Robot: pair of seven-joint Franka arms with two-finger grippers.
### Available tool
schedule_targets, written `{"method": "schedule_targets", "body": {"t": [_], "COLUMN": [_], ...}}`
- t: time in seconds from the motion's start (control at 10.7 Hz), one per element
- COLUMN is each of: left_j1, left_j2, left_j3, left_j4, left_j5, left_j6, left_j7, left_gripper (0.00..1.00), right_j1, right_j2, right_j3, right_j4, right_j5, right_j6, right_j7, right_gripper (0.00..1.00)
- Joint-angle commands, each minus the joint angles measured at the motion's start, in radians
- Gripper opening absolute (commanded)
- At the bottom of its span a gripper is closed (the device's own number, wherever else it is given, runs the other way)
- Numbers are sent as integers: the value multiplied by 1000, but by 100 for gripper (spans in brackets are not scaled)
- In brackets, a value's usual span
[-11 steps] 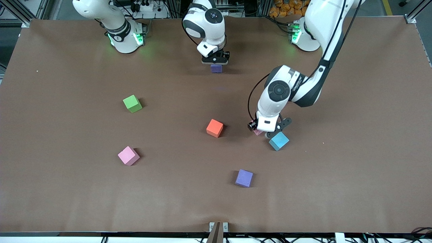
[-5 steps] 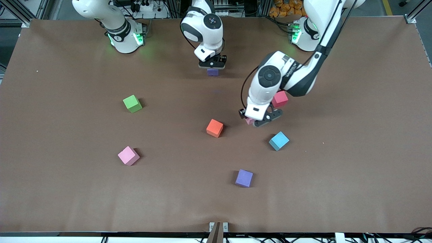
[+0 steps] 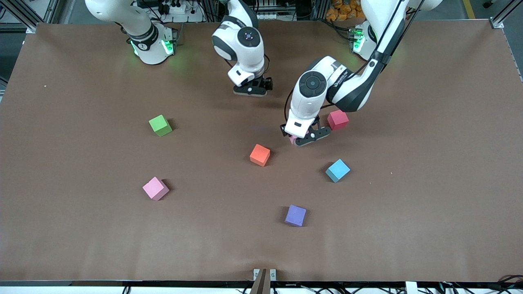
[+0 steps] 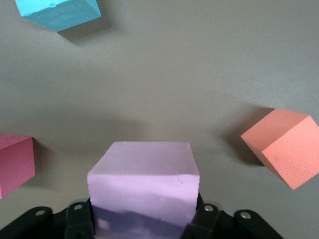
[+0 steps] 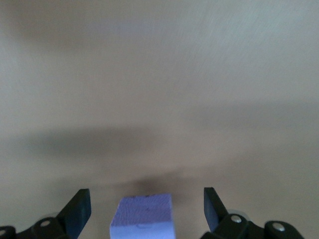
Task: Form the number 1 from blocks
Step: 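Place the light pink cube below the purple cube while the right gripper withdraws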
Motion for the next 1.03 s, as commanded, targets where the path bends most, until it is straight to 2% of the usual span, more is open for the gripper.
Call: {"method": "schedule_targets", "body": {"t": [0.0, 0.19, 0.66, 0.84, 0.94], "left_j1": [-13, -46, -244, -292, -298], "left_j2": [3, 12, 78, 99, 115], "left_j3": [1, 1, 2, 2, 2], "left_j4": [-3, 0, 66, 66, 69], "left_j5": [30, 35, 70, 77, 99], "left_j6": [5, 9, 11, 32, 34], "left_j7": [14, 26, 17, 25, 29], "left_gripper": [0, 0, 0, 0, 0], "right_j1": [-124, -246, -584, -655, -657], "right_j2": [-119, -124, -81, -26, 5], "right_j3": [11, 11, 11, 12, 12], "right_j4": [-13, 36, 96, 154, 189], "right_j5": [5, 1, -90, -104, -104], "right_j6": [-103, -167, -165, -160, -160], "right_j7": [-116, -218, -612, -629, -620], "right_gripper": [100, 100, 100, 100, 100]}}
